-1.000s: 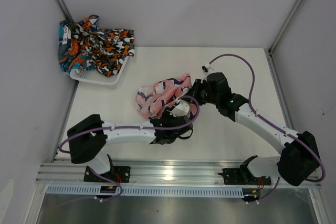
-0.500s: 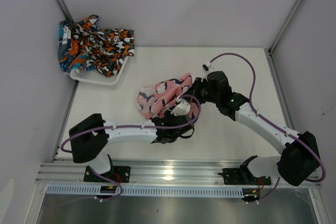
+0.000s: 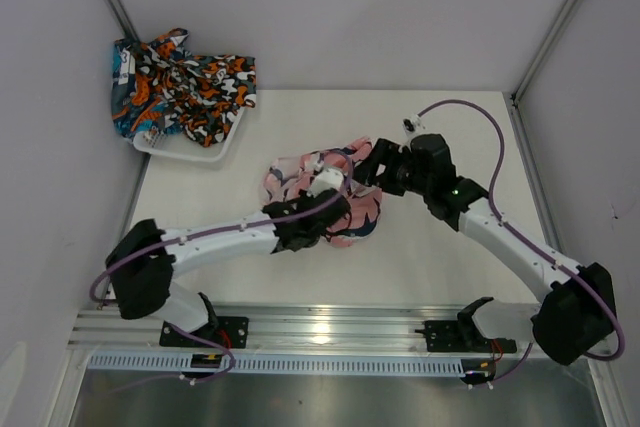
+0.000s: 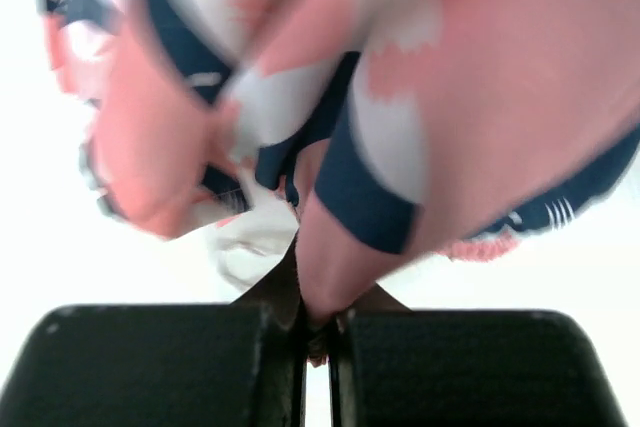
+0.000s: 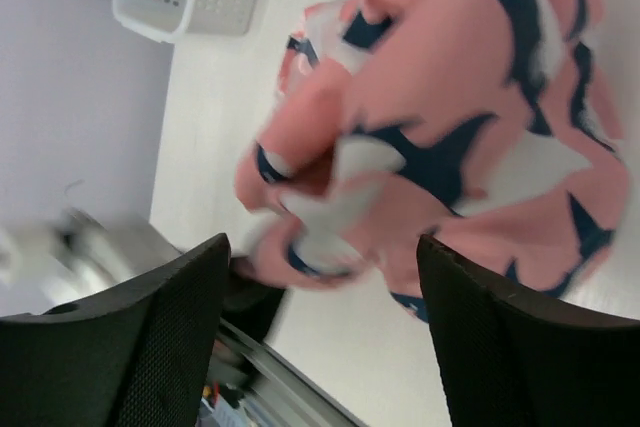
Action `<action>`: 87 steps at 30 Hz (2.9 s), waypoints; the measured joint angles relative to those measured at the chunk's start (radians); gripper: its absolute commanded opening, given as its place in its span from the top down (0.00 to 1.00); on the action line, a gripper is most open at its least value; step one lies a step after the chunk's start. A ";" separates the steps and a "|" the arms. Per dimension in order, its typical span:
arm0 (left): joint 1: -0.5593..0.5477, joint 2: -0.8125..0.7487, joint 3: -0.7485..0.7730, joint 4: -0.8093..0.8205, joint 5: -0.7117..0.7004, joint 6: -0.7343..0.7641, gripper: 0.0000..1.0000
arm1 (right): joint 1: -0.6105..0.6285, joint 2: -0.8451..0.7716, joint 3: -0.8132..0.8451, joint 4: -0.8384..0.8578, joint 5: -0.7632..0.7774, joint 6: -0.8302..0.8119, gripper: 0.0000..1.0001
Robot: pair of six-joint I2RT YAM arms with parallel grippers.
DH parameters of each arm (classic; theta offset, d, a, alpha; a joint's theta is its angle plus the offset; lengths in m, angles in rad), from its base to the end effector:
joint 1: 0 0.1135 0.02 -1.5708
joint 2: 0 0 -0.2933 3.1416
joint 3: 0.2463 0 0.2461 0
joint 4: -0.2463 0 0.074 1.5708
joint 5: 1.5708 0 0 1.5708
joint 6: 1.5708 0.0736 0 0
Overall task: Fold and stack the shorts
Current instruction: Flatten the shorts out
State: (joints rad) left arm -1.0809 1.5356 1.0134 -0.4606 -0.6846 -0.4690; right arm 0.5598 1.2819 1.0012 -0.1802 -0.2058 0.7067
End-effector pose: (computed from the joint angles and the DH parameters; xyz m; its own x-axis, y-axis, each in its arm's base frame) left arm 0.1912 -0.2597 0.2306 -0.5836 0.3503 -0.7326 0.2856 0.9331 0.2186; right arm 0.2574 0.1791 0.3212 -0.7248 0.2959 -0.6221 -0.2685 0.7103 0.6507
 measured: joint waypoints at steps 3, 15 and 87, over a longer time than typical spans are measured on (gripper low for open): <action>0.114 -0.123 0.000 -0.006 0.074 -0.003 1.00 | -0.027 -0.089 -0.086 -0.002 -0.004 -0.012 0.23; 0.332 -0.378 0.049 -0.052 0.337 -0.096 1.00 | 0.091 -0.264 -0.538 0.158 -0.072 -0.047 0.27; 0.333 -0.280 0.472 -0.253 0.452 -0.447 1.00 | 0.695 0.112 -0.055 -0.072 1.127 -0.251 0.47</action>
State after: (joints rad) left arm -0.7479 1.2560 1.4849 -0.7132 -0.2329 -0.9157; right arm 1.2545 1.3941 0.9459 -0.2520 0.9211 0.4561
